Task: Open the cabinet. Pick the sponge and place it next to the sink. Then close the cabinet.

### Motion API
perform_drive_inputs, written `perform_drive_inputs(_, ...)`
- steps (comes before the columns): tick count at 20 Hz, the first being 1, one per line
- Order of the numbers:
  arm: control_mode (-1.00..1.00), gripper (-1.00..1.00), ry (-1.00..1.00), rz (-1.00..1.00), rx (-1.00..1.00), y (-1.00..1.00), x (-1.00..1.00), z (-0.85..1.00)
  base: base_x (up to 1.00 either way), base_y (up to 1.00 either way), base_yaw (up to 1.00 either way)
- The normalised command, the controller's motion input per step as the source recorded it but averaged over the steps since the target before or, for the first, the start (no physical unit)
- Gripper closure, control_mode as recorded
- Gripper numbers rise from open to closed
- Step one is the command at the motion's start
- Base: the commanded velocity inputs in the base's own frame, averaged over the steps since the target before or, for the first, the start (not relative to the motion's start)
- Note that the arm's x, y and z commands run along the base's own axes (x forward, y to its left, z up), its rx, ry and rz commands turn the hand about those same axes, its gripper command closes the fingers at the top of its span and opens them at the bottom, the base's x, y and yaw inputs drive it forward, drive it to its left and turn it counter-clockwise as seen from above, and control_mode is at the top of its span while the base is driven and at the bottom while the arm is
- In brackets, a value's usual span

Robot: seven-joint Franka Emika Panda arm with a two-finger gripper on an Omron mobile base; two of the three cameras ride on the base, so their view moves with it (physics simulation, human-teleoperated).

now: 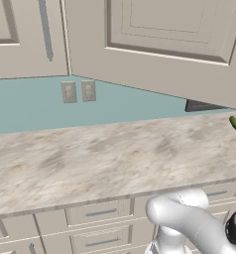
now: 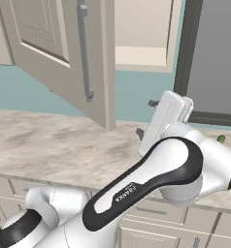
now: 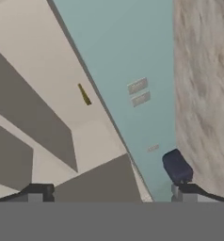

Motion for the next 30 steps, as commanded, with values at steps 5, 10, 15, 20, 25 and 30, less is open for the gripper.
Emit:
perform_drive_inputs(5,-1.0,-1.0,-0.01,0.0,0.1,0.02,0.56,-0.03,0.0,0.0,0.0)
perform_drive_inputs(10,-1.0,-1.0,-0.1,0.0,0.11,0.0,0.5,-0.48,0.0,0.0,0.0)
perform_drive_inputs(15,-1.0,-1.0,-0.19,0.05,0.2,0.0,0.24,-0.11,0.0,0.0,0.0)
perform_drive_inputs(20,-1.0,-1.0,-0.2,0.13,0.2,0.06,0.08,0.0,0.0,0.0,0.0)
perform_drive_inputs(25,-1.0,-1.0,-0.11,0.22,0.1,0.03,0.01,0.0,0.0,0.0,0.0)
perform_drive_inputs(30,-1.0,-1.0,-0.01,0.21,0.0,0.06,0.0,0.17,0.0,0.0,0.0)
